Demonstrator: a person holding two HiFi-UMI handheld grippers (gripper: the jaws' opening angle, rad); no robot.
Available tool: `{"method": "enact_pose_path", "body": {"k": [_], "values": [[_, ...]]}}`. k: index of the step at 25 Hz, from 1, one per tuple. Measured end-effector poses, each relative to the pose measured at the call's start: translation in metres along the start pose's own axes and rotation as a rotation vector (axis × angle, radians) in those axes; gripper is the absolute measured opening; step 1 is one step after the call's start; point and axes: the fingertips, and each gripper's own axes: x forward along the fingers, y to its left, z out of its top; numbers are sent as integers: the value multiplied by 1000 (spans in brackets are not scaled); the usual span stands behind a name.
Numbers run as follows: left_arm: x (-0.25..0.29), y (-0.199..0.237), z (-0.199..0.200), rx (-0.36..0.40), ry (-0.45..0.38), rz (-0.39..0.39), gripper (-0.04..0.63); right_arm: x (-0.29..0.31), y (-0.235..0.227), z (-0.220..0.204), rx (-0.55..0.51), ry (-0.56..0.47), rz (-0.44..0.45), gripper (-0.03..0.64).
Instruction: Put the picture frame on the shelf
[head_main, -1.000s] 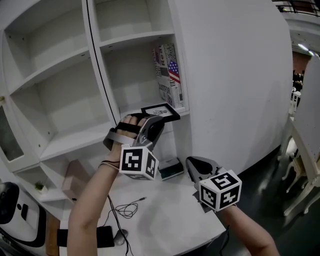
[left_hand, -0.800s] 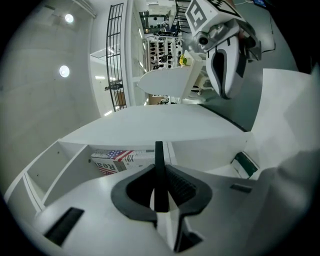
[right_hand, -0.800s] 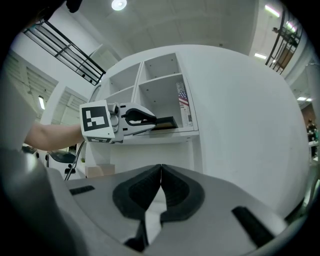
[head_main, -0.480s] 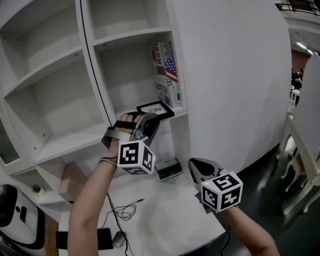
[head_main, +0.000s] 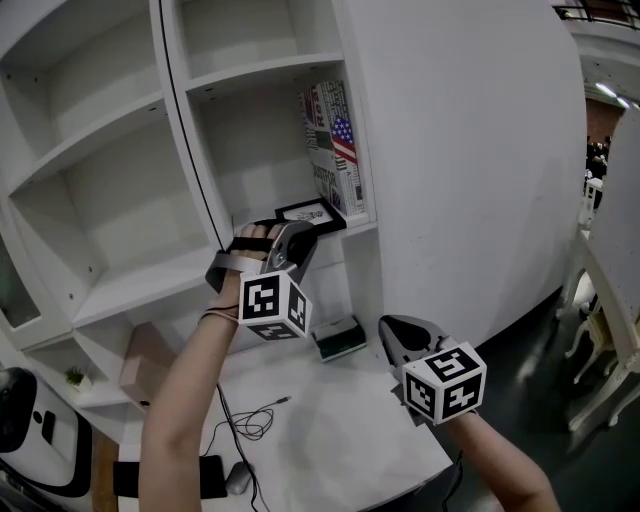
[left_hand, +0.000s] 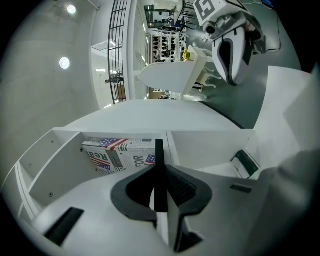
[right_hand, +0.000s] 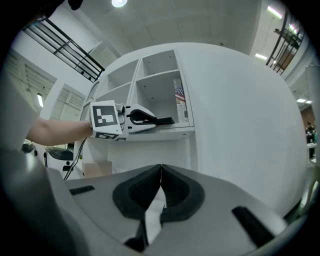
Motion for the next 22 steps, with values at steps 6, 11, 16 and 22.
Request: {"method": "enact_pose_path", "body": {"k": [6,11,16,22], "values": [[5,1,-2,-17,14,-2,66,2,0,2,3,-3,3,2],[6,1,-2,-32,25,-10,66,4,3,3,3,-5,9,2],[6,0,-3,-91,38,-48,68,5,12,3,6,-5,21,2],[1,-2,1,-130,38,-75,158,2,20,1,14,-2,28,2]]}}
